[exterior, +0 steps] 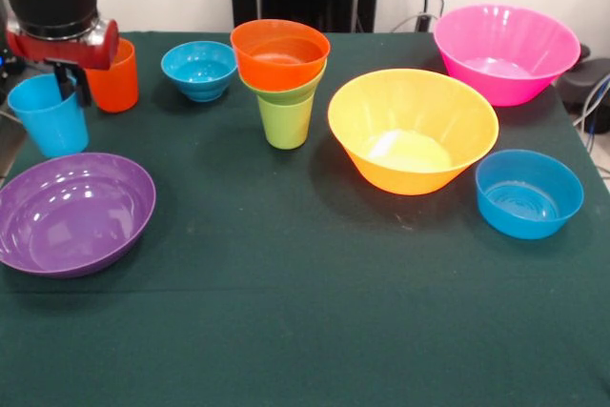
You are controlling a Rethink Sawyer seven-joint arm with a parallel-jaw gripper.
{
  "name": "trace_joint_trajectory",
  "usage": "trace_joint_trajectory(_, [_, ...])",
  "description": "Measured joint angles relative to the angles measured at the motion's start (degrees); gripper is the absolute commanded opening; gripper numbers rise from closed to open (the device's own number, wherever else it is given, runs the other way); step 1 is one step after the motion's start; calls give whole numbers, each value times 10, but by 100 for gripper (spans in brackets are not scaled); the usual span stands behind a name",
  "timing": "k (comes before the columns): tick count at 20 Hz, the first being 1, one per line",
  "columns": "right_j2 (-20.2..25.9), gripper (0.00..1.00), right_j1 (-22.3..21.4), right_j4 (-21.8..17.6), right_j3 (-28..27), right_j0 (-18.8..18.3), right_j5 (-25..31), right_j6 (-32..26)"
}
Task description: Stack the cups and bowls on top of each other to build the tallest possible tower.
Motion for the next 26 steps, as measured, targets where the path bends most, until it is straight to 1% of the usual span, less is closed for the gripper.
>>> trace_joint_trajectory(9, [0, 0, -39, 0, 2, 28, 0, 0])
trace_joint_trajectory(17, [0, 0, -69, 7, 13, 34, 0, 0])
trace_joint_trajectory(26, [0, 0, -114, 45, 49, 36, 0, 0])
